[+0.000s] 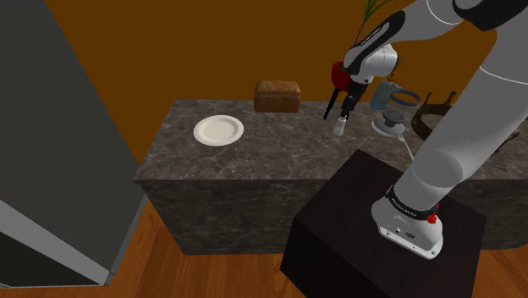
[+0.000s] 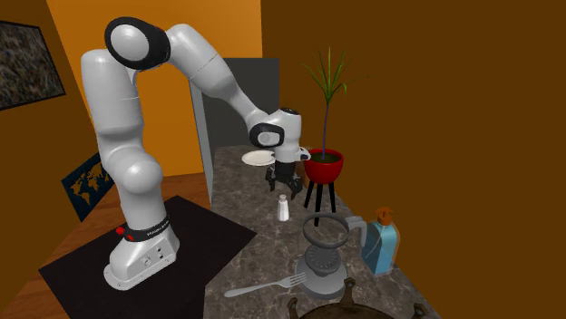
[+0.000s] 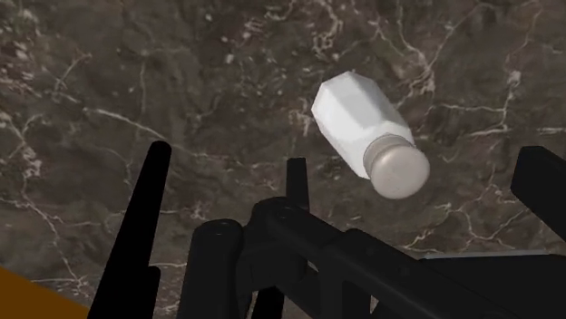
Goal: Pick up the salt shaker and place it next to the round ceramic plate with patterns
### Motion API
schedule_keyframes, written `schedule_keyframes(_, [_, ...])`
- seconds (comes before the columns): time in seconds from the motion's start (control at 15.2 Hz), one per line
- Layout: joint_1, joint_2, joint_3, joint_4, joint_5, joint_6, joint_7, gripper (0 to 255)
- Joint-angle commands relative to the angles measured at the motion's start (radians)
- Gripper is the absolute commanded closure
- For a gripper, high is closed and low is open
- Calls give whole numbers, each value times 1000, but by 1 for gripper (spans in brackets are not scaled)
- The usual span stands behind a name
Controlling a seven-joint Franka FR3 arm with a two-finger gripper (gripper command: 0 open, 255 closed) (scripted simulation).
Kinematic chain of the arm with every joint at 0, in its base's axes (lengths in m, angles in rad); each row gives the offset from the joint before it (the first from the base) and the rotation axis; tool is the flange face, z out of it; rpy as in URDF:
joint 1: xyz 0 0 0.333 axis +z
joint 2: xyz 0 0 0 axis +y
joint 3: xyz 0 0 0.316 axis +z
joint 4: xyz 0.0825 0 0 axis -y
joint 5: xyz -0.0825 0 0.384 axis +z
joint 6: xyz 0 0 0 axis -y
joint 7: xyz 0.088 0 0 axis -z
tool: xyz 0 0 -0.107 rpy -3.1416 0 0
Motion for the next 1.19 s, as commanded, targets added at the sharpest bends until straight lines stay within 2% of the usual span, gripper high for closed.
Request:
schedule_keyframes(0.0, [-1, 30, 4, -2, 28, 27, -21, 0])
schedule_keyframes(0.26, [-6, 76, 18, -9, 74, 72, -54, 0])
schedule_keyframes(0.73, [-15, 75, 27, -9, 72, 72, -52, 0])
schedule_keyframes(0.79, [-6, 50, 19, -23, 42, 65, -26, 255])
schedule_keyframes(0.86, [-4, 30, 12, -28, 21, 55, -13, 255])
schedule_keyframes(0.92, [-16, 38, 6, -2, 25, 34, -33, 255])
schedule_keyframes(1.12, [-6, 72, 21, 23, 52, 38, -29, 255])
